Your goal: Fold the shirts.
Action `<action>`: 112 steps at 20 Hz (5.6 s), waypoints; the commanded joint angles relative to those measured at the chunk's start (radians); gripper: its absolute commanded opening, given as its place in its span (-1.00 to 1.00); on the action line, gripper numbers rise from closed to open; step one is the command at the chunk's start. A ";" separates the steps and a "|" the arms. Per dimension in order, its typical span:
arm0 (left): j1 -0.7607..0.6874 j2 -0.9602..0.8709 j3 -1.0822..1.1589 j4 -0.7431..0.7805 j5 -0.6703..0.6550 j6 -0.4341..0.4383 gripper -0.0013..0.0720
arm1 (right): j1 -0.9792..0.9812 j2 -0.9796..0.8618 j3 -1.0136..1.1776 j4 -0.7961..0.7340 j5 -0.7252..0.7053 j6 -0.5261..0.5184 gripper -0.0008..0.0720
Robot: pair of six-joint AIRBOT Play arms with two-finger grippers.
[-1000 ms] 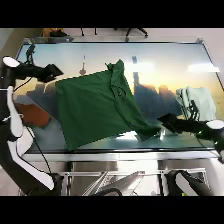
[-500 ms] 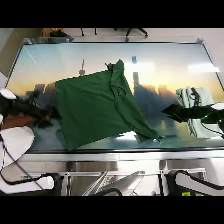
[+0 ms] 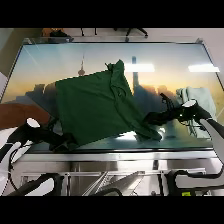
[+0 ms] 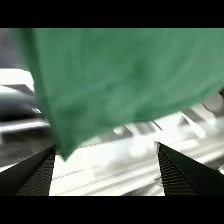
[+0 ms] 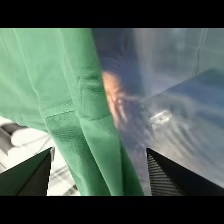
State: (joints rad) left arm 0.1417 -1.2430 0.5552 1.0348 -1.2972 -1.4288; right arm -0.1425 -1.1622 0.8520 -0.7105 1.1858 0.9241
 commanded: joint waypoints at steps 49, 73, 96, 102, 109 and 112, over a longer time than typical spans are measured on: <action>0.210 -0.266 0.162 -0.121 0.035 0.261 0.23 | -0.064 0.084 -0.094 -0.142 0.196 0.094 0.74; 0.210 0.193 0.512 -0.651 -0.179 0.347 -0.92 | 0.049 0.228 0.389 0.594 0.194 -0.124 -0.91; 0.060 -0.006 0.792 -0.476 0.280 0.418 -0.92 | 0.171 -0.116 0.843 0.367 -0.357 -0.233 -0.91; 0.028 -0.579 1.007 -0.408 0.198 0.424 -0.92 | 0.231 -0.481 0.822 0.493 -0.526 -0.325 -0.54; 0.099 -0.729 1.345 -0.361 -0.097 0.258 0.81 | 0.031 -0.340 0.826 0.405 -0.253 -0.218 0.00; 0.147 -0.721 1.424 -0.225 -0.356 0.076 0.57 | -0.118 -0.256 0.819 0.183 0.018 -0.029 -0.02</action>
State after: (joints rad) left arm 0.2512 -1.9530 1.8992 0.6987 -1.4117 -1.1946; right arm -0.1448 -1.4830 1.6768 -0.3573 0.9508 0.7322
